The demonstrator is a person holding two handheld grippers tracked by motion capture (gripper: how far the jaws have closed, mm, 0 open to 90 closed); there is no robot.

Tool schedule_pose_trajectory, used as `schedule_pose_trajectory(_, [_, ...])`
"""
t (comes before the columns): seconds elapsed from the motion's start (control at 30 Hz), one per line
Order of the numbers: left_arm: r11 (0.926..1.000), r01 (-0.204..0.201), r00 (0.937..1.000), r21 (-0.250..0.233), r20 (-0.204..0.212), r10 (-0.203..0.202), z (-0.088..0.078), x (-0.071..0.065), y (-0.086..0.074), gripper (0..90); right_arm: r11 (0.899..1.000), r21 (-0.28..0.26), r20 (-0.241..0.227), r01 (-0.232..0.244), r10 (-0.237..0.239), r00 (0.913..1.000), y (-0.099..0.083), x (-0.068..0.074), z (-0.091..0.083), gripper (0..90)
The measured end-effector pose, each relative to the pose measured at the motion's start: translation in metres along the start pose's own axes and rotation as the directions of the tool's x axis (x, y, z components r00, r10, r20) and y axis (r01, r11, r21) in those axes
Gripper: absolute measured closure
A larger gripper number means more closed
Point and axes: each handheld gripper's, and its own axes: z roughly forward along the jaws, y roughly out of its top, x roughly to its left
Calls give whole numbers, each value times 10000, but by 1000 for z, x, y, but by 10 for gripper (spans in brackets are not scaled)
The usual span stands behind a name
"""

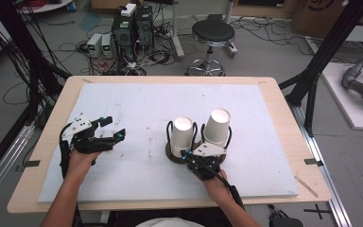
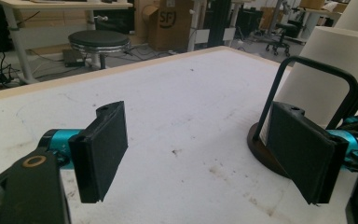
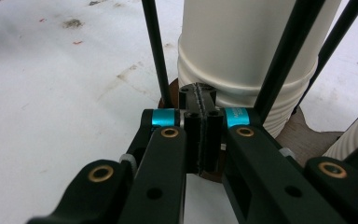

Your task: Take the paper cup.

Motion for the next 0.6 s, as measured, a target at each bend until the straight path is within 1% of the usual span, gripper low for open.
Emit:
schedule_pose_trajectory(0.17, [9999,-66,9998,-94,193,68,4,-3,7,209,9997,159,128,-174,172,9998,2,2,2,900])
schedule_pose_trajectory(0.23, [9997,-123,9993,-189,361,130,8,-5,14,209,9996,141,235,-243,240,9994,3,3,3,900])
schedule_pose_trajectory(0.27, [9995,-125,9992,-281,388,136,10,-6,18,210,9995,164,270,-265,260,9993,3,4,4,900])
schedule_pose_trajectory(0.33, [9994,-144,9990,-305,426,157,11,-6,20,209,9994,177,358,-307,301,9989,4,5,5,900])
schedule_pose_trajectory(0.43, [9990,-196,9983,-413,532,218,16,-9,27,209,9992,178,379,-356,349,9987,7,5,4,900])
schedule_pose_trajectory(0.47, [9986,-261,9977,-451,611,289,20,-11,31,209,9994,130,406,-333,327,9986,7,5,5,900])
schedule_pose_trajectory(0.53, [9987,-292,9972,-424,674,321,22,-12,33,209,9993,132,428,-342,336,9985,7,6,5,900])
schedule_pose_trajectory(0.6, [9982,-422,9959,-437,778,455,29,-16,38,210,9989,140,465,-437,430,9980,8,6,5,900])
